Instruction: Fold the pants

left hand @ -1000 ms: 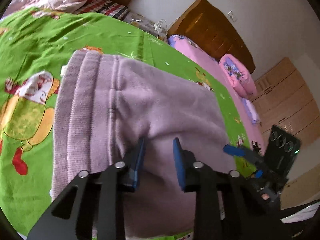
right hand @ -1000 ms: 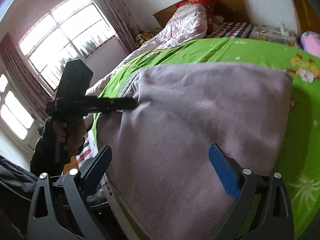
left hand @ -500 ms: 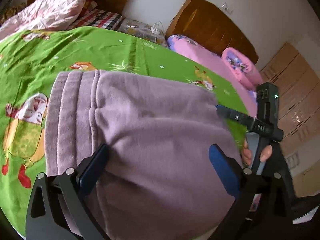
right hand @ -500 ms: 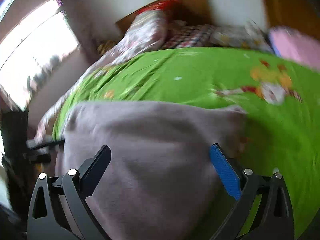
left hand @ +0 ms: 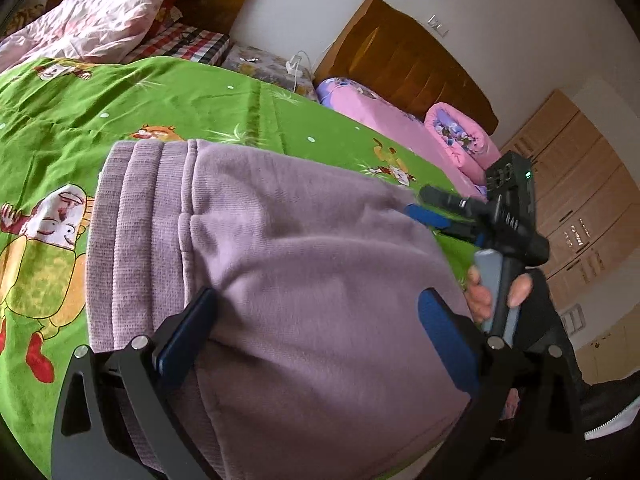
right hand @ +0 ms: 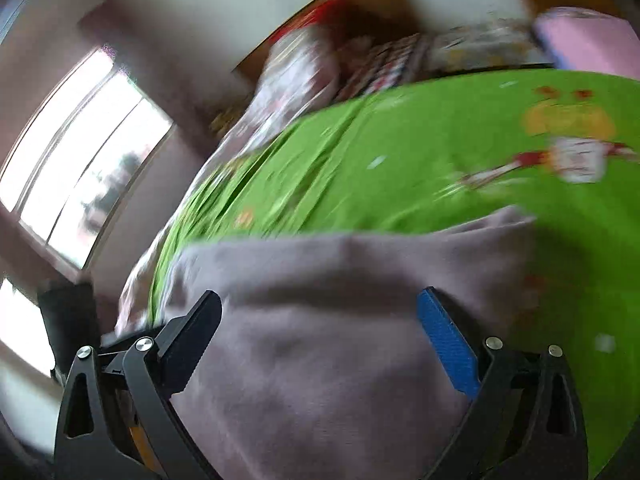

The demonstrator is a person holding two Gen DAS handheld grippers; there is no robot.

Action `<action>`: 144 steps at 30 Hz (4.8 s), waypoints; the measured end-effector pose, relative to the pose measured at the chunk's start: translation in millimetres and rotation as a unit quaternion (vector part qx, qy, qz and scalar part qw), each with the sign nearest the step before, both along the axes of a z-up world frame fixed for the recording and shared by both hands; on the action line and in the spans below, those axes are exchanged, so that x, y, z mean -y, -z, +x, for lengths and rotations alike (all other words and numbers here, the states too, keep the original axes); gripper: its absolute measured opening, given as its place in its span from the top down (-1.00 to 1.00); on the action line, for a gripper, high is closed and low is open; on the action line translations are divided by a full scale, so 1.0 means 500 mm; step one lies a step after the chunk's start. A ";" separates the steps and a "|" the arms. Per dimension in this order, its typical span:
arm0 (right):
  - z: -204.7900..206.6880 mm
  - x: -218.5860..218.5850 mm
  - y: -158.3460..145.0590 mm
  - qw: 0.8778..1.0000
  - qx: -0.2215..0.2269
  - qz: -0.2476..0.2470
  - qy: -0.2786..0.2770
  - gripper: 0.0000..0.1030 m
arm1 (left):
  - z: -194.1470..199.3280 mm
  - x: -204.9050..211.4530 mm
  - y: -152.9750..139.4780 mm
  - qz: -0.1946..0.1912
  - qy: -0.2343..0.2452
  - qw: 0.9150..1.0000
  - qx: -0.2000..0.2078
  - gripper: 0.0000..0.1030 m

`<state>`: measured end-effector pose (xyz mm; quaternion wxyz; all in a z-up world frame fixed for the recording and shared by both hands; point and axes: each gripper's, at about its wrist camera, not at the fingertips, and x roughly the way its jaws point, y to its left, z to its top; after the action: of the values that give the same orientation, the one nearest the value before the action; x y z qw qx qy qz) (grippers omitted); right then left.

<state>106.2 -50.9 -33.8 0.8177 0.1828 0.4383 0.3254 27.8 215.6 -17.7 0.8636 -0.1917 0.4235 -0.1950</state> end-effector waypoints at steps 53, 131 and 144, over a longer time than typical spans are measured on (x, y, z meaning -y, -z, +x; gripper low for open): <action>-0.299 0.020 -0.027 0.983 0.070 -0.169 -0.009 -0.90 | -0.086 0.126 -0.002 0.193 -0.006 0.981 0.012 -0.96; -0.534 0.005 -0.037 0.962 0.127 -0.227 0.082 -0.91 | -0.273 0.221 -0.069 0.251 -0.191 0.946 0.073 -0.97; -0.533 0.007 -0.038 0.962 0.126 -0.227 0.082 -0.91 | -0.273 0.221 -0.067 0.251 -0.189 0.946 0.072 -0.97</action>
<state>-160.1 -54.5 -14.9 0.9102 -0.0150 0.3773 0.1700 -108.7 105.1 15.5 0.9330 -0.0306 0.3513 0.0715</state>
